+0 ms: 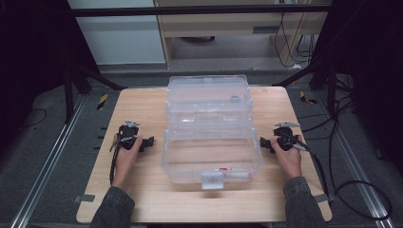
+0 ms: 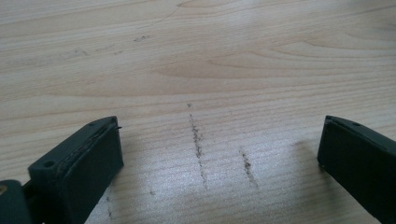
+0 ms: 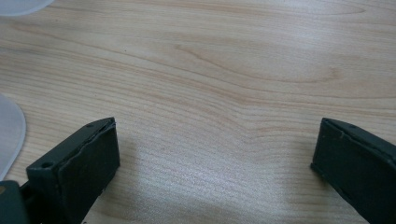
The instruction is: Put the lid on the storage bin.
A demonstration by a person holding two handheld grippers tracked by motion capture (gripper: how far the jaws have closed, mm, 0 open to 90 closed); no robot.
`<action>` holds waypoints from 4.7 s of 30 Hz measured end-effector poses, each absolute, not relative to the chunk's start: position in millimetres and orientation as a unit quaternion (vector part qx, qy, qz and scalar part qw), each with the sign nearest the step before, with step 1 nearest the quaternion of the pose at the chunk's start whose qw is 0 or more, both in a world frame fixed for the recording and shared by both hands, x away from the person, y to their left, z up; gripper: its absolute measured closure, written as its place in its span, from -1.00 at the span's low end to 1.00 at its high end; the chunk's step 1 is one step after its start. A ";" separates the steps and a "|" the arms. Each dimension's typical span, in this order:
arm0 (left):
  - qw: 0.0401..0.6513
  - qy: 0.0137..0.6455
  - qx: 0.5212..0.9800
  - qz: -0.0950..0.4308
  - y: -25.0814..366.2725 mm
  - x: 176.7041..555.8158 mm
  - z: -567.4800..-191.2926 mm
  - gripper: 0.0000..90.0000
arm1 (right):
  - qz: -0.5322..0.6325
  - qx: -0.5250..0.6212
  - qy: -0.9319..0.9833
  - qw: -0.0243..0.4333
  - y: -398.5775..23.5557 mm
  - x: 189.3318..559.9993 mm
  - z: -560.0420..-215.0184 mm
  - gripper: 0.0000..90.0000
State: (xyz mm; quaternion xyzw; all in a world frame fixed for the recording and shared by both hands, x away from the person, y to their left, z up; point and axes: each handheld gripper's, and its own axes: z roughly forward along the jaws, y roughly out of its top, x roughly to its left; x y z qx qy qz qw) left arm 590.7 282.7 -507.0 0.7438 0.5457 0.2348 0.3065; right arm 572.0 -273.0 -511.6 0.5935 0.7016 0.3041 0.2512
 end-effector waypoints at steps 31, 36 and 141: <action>0.342 0.369 0.826 0.254 277.6 476.8 -418.3 -0.91 | 0.238 0.428 0.762 0.425 -256.7 460.2 -375.4 -0.77; 0.353 0.349 0.832 0.249 270.7 478.0 -403.6 -0.91 | 0.223 0.384 0.786 0.429 -238.5 466.1 -342.1 -0.76; 0.240 0.110 0.964 0.034 146.3 468.3 -411.7 0.76 | 0.114 0.068 0.970 0.206 -121.3 606.3 -304.3 0.72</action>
